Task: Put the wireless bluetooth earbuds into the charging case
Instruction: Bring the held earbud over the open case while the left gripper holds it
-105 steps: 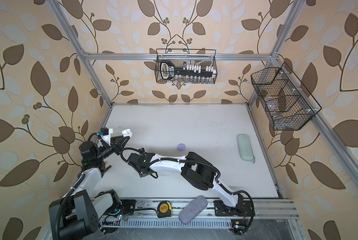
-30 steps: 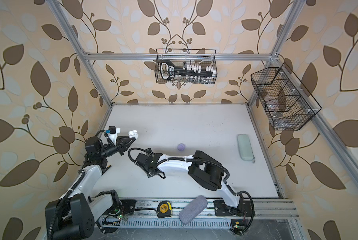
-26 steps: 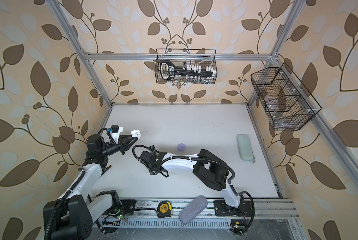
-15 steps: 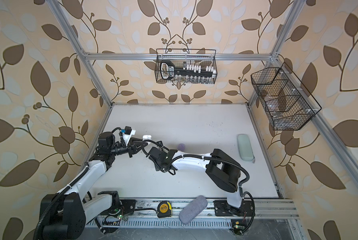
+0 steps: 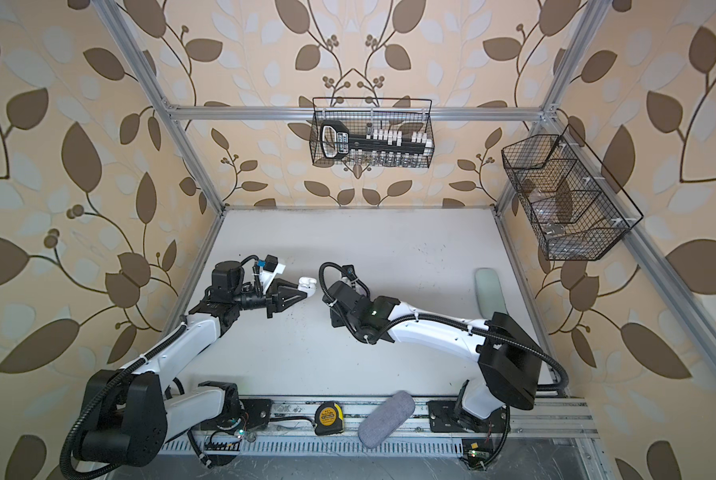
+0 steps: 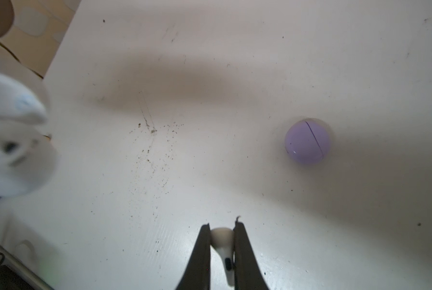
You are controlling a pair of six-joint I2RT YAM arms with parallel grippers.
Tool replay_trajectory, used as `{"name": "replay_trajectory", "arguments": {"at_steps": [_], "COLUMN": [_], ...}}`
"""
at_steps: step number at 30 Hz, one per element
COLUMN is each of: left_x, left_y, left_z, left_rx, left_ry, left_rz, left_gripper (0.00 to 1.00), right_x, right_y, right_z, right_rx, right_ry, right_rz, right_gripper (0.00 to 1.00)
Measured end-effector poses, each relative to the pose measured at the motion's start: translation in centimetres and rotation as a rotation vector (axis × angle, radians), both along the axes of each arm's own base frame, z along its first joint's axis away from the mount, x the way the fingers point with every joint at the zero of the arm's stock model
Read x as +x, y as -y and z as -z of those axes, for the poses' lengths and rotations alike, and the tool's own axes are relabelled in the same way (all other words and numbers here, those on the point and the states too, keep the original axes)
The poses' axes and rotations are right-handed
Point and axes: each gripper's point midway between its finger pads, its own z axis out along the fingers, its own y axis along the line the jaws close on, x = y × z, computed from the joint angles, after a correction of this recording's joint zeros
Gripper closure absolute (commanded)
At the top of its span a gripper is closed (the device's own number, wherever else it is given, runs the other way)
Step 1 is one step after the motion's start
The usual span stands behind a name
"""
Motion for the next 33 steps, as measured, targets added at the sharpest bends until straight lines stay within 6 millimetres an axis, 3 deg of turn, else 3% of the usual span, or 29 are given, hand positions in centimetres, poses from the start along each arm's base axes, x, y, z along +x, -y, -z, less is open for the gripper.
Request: {"name": "replay_trajectory", "arguments": {"at_steps": [5, 15, 26, 33], "left_x": [-0.1, -0.9, -1.1, -0.8], "left_y": [0.7, 2.2, 2.4, 2.3], "left_z": [1.1, 2.3, 2.6, 2.7], "left_rx": [0.014, 0.075, 0.114, 0.127], "left_ry": [0.004, 0.054, 0.089, 0.09], "left_rz": [0.032, 0.055, 0.043, 0.026], "left_gripper": [0.94, 0.94, 0.94, 0.95], "right_x": [0.3, 0.2, 0.8, 0.3], "right_y": [0.7, 1.5, 0.1, -1.8], "right_z": [-1.9, -3.5, -5.7, -8.3], "right_rx": [0.052, 0.121, 0.236, 0.344], "right_ry": [0.038, 0.081, 0.143, 0.206], "right_rz": [0.017, 0.032, 0.034, 0.002], "right_gripper": [0.95, 0.95, 0.94, 0.94]}}
